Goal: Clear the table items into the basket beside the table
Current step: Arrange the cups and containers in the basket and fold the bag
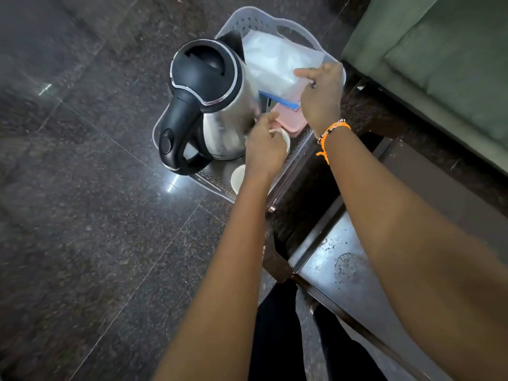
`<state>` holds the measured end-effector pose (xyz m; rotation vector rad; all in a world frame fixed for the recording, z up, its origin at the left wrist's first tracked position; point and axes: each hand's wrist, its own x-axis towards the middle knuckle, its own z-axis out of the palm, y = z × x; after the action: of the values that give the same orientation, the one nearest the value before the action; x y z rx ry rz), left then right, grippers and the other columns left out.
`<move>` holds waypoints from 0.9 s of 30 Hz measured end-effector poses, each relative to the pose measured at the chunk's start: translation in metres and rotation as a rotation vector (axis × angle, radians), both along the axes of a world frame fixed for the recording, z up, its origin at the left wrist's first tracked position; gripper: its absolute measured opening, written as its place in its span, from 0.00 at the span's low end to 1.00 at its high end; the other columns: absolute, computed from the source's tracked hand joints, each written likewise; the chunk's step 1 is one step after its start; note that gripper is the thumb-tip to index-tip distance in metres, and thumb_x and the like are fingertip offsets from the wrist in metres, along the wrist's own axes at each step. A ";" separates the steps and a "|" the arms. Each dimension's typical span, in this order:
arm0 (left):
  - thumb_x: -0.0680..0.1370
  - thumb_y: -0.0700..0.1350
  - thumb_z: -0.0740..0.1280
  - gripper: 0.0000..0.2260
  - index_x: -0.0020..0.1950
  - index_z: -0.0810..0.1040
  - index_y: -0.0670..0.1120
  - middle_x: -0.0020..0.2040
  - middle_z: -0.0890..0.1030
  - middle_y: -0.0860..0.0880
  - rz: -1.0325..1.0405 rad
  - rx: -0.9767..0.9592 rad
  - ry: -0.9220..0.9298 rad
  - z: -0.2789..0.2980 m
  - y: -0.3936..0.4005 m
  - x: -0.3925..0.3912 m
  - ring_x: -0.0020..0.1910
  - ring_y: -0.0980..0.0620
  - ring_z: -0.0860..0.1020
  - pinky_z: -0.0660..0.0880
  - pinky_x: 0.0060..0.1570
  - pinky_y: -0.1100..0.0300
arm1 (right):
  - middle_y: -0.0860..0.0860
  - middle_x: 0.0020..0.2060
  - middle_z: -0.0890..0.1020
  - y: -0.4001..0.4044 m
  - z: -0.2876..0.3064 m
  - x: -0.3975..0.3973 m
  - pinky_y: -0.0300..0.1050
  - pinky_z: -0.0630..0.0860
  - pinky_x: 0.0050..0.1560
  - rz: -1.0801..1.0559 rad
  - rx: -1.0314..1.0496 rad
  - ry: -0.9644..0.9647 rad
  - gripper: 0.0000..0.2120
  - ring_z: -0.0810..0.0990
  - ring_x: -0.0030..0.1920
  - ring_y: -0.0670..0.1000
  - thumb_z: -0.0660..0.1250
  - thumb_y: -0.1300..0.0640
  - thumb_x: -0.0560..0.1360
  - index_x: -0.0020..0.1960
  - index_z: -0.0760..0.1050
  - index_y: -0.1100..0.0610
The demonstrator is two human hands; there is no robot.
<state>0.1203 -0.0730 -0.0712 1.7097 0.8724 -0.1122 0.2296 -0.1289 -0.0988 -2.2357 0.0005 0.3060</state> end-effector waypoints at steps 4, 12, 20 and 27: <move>0.77 0.36 0.60 0.14 0.62 0.75 0.43 0.58 0.79 0.46 0.035 0.015 -0.011 0.000 -0.006 -0.001 0.58 0.50 0.75 0.68 0.60 0.63 | 0.53 0.51 0.68 -0.014 0.008 -0.005 0.34 0.69 0.59 -0.055 0.074 -0.007 0.21 0.74 0.55 0.49 0.55 0.73 0.71 0.54 0.82 0.60; 0.77 0.37 0.62 0.09 0.53 0.77 0.46 0.46 0.79 0.51 0.064 -0.044 -0.054 0.007 -0.073 -0.025 0.51 0.48 0.79 0.74 0.60 0.51 | 0.45 0.31 0.76 -0.104 0.024 -0.075 0.25 0.67 0.30 -0.364 0.391 0.222 0.12 0.70 0.31 0.42 0.60 0.69 0.74 0.51 0.80 0.64; 0.76 0.36 0.61 0.10 0.50 0.78 0.48 0.41 0.79 0.50 -0.128 -0.117 0.036 0.004 -0.200 -0.072 0.44 0.51 0.79 0.75 0.55 0.51 | 0.47 0.34 0.77 -0.253 0.028 -0.162 0.25 0.67 0.31 -0.524 0.450 0.344 0.12 0.71 0.33 0.42 0.59 0.70 0.75 0.46 0.78 0.57; 0.77 0.36 0.60 0.10 0.52 0.78 0.45 0.41 0.79 0.52 -0.351 -0.139 0.055 0.007 -0.346 -0.106 0.41 0.55 0.78 0.75 0.53 0.57 | 0.47 0.33 0.76 -0.403 0.033 -0.209 0.23 0.67 0.29 -0.694 0.399 0.344 0.12 0.71 0.33 0.43 0.59 0.70 0.75 0.50 0.79 0.63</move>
<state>0.0143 -0.4192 -0.0638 1.7200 0.5823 -0.4470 0.0203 -0.5318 -0.0654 -1.6405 0.8082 0.2694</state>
